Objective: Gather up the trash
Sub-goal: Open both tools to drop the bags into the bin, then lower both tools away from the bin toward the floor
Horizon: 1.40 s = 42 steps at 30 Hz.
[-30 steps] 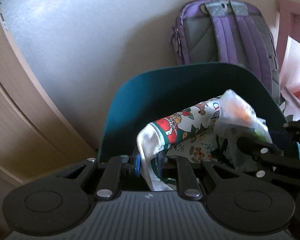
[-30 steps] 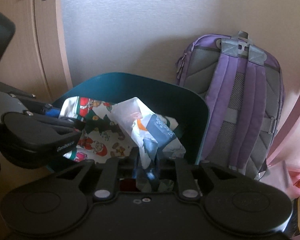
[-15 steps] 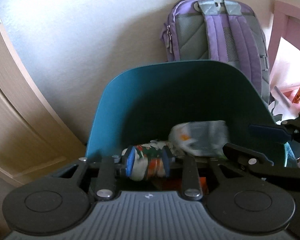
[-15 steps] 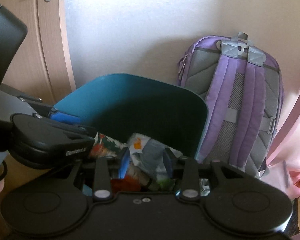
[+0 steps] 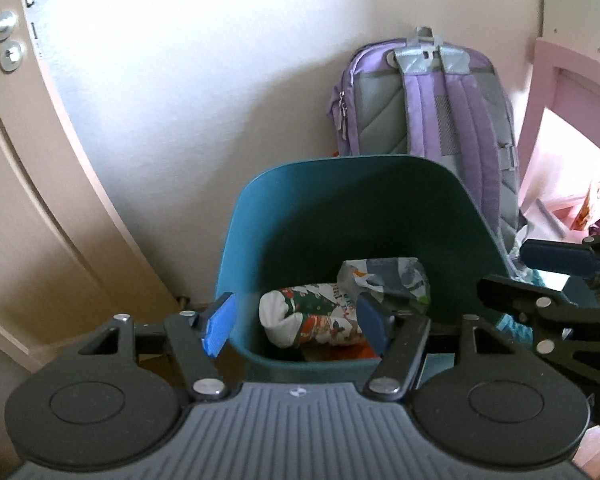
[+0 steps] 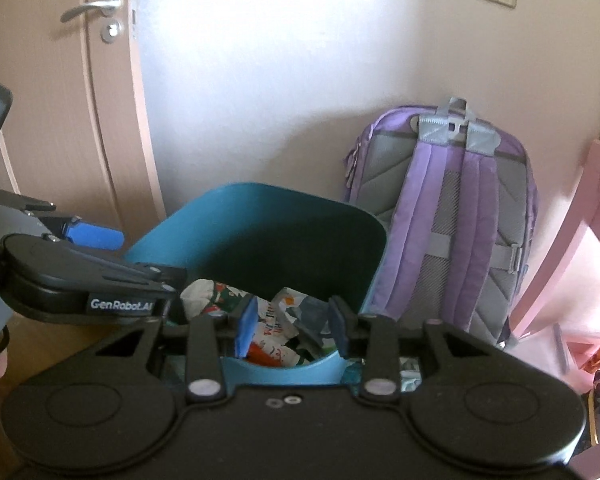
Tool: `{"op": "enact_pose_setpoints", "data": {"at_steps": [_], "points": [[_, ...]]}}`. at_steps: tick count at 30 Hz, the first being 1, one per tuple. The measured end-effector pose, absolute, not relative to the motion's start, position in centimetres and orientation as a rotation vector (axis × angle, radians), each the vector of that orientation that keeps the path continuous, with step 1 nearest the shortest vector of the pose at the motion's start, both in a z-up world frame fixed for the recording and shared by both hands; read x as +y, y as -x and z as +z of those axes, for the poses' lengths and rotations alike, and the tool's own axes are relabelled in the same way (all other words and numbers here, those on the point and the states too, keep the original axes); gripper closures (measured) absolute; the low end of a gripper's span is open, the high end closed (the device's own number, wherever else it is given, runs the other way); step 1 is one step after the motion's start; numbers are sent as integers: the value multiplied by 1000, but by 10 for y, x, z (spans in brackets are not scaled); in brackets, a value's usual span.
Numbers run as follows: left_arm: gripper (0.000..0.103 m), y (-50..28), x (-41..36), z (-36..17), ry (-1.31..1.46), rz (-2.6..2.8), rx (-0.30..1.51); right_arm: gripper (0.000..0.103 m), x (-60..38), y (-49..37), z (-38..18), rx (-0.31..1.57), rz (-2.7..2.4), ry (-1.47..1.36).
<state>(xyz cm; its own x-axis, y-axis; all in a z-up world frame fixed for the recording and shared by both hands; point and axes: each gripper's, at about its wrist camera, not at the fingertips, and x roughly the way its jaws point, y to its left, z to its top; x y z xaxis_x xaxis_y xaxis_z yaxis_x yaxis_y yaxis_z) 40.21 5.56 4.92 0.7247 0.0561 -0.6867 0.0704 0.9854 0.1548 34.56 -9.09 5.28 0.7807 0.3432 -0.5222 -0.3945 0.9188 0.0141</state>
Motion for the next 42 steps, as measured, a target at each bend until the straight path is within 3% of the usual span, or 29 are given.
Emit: {"op": "enact_pose_setpoints", "data": {"at_steps": [6,17,19,23,33,42], "points": [[30,-364,64,67,-174,-20,724,65,-100,-311,66,512,416,91],[29,-303,74,72,-169,-47,697,64,-109,-257,63,509,480,83],[24,-294,75,70,-172,-55,697,64,-110,-250,61,513,495,81],[23,-278,80,64,-172,-75,694,63,-110,-237,53,525,521,78],[23,-260,98,17,-124,-135,751,56,-108,-222,4,582,568,78],[22,-257,121,-58,-94,-174,836,52,-103,-226,-67,652,610,55]]}}
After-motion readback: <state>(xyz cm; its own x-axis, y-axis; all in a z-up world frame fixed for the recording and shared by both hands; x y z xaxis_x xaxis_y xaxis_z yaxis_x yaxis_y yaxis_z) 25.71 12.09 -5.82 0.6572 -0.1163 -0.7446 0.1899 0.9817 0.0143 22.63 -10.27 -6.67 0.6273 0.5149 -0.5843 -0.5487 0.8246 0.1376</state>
